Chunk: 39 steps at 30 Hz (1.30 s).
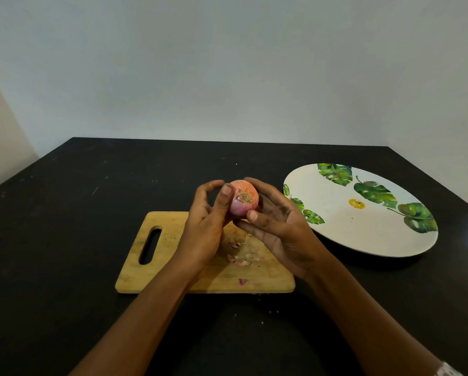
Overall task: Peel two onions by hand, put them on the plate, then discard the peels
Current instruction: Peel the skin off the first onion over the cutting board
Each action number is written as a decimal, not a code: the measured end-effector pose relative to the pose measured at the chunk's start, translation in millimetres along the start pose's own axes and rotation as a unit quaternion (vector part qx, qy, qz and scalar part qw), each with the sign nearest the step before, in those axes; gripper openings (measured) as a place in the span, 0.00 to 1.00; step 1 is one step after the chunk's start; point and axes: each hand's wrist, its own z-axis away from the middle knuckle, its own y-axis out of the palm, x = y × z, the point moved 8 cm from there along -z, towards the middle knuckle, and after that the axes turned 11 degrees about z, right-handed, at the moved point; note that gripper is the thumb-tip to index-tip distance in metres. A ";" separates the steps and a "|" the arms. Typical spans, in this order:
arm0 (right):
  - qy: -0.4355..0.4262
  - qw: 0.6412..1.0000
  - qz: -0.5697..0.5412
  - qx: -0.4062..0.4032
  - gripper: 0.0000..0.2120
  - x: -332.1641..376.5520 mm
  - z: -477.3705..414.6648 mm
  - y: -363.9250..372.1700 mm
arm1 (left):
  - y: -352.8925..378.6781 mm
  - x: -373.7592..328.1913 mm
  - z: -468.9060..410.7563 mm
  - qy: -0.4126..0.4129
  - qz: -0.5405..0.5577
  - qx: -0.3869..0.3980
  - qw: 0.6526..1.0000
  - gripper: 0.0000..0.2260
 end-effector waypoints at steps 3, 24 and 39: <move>0.000 0.999 0.026 -0.024 0.20 -1.5 -0.3 -5.3 | 1.8 -6.9 1.9 0.031 -0.101 -0.002 0.994 0.25; 0.003 0.994 0.085 -0.068 0.19 -7.6 -2.8 -19.1 | 5.1 -40.9 18.2 0.291 -0.295 -0.041 0.909 0.26; 0.025 0.996 0.055 -0.060 0.19 -9.0 -3.1 -17.9 | -0.9 -43.6 14.3 0.252 -0.191 -0.053 0.947 0.22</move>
